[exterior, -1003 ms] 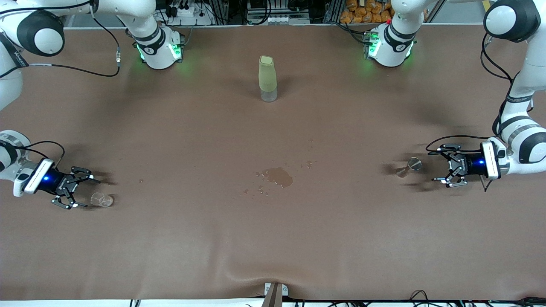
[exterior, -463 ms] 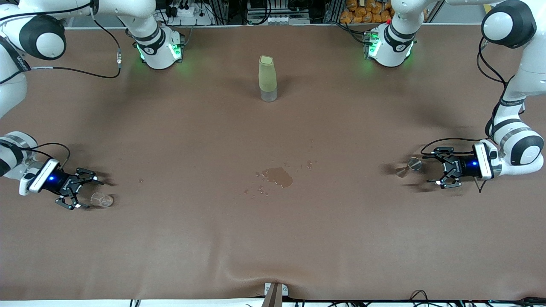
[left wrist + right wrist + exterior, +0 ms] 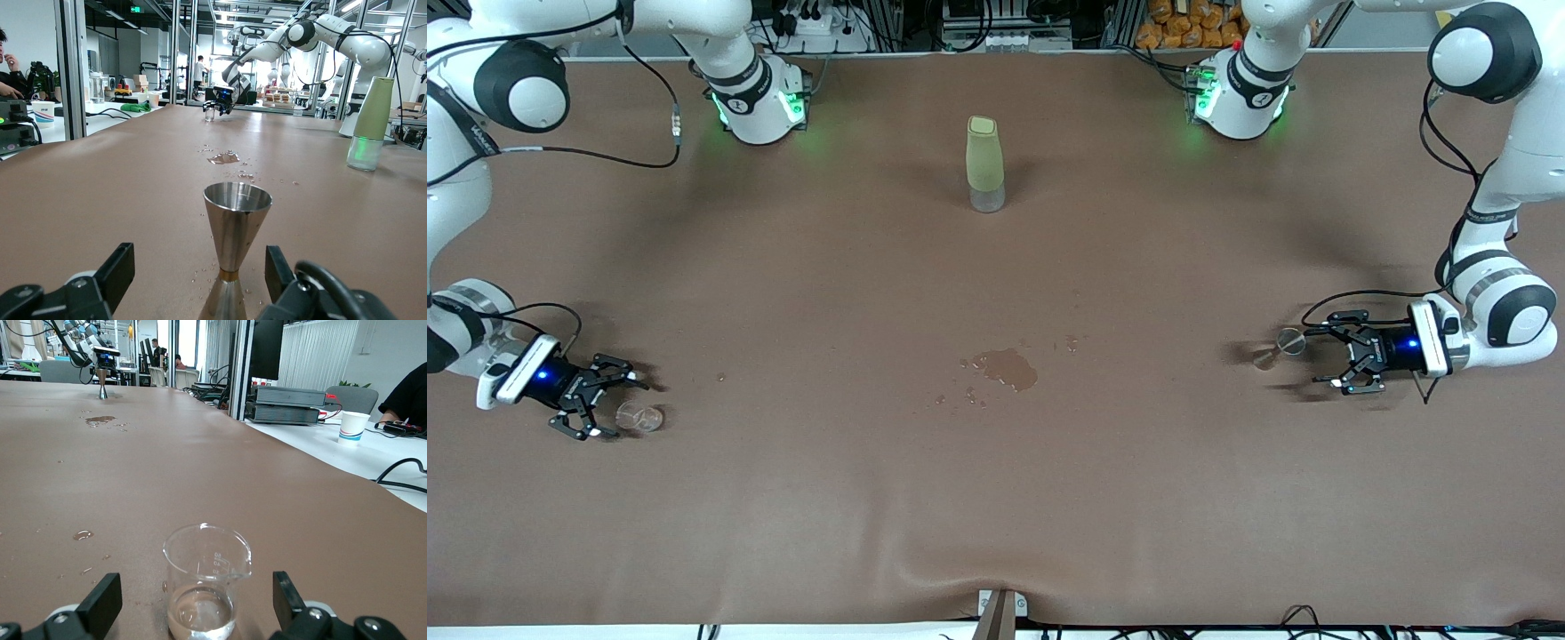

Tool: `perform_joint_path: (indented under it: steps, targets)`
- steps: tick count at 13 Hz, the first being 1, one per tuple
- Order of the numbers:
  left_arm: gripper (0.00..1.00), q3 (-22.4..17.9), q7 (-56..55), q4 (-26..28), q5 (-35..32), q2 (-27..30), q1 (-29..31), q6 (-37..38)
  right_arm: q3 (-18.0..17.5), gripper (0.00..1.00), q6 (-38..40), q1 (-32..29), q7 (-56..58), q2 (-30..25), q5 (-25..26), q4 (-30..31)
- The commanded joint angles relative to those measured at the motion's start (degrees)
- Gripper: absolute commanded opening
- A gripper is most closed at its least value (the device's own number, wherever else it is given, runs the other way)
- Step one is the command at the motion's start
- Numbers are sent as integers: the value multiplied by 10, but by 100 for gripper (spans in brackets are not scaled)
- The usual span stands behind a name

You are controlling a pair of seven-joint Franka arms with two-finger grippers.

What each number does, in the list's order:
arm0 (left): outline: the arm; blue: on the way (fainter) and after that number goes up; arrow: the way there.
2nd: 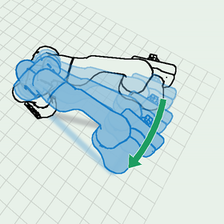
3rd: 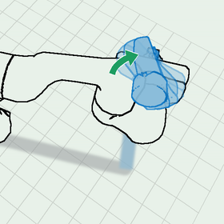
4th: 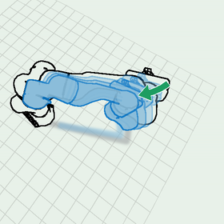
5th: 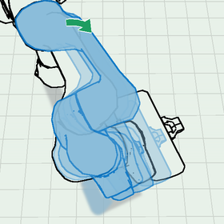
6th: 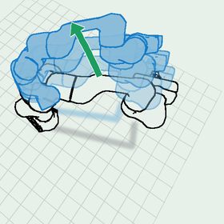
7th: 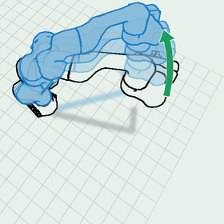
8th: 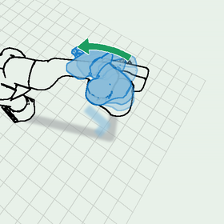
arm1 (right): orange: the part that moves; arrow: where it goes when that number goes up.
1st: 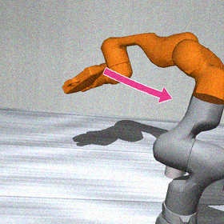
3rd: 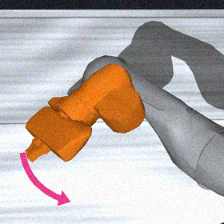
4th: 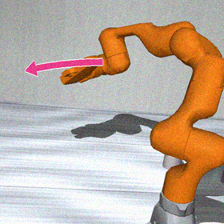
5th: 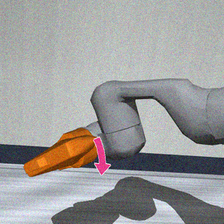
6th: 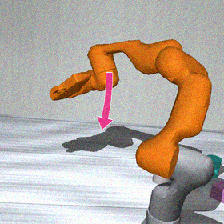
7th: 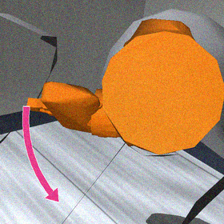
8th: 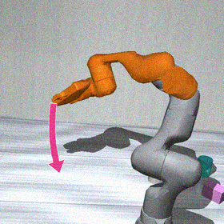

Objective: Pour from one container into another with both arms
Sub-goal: 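Lower the right gripper around the beaker while the left gripper surrounds the jigger, then close the right gripper on the beaker while the left gripper grips the jigger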

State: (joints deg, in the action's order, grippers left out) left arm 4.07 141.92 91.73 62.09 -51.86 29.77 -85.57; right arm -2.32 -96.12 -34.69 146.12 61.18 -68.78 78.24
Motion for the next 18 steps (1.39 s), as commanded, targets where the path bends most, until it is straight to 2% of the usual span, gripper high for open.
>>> perform_joint_path:
  steps: [1, 7, 11, 13, 18]
  targets:
    - [83, -5, 19, -10, 26, -14, -9, -6, -7, 100, -3, -2, 17, 24, -16, -25]
    - [82, -6, 34, -10, 27, -21, -20, -8, -8, 100, -13, 14, 19, 26, -29, -25]
    - [78, -6, 49, -9, 24, -25, -30, -14, -8, 100, -13, 26, 19, 26, -46, -24]
    - [72, -7, 57, -9, 22, -25, -36, -21, -8, 100, -14, 32, 19, 26, -46, -23]
    - [71, -7, 68, -3, 15, -25, -38, -32, -8, 100, -27, 37, 19, 32, -47, -23]
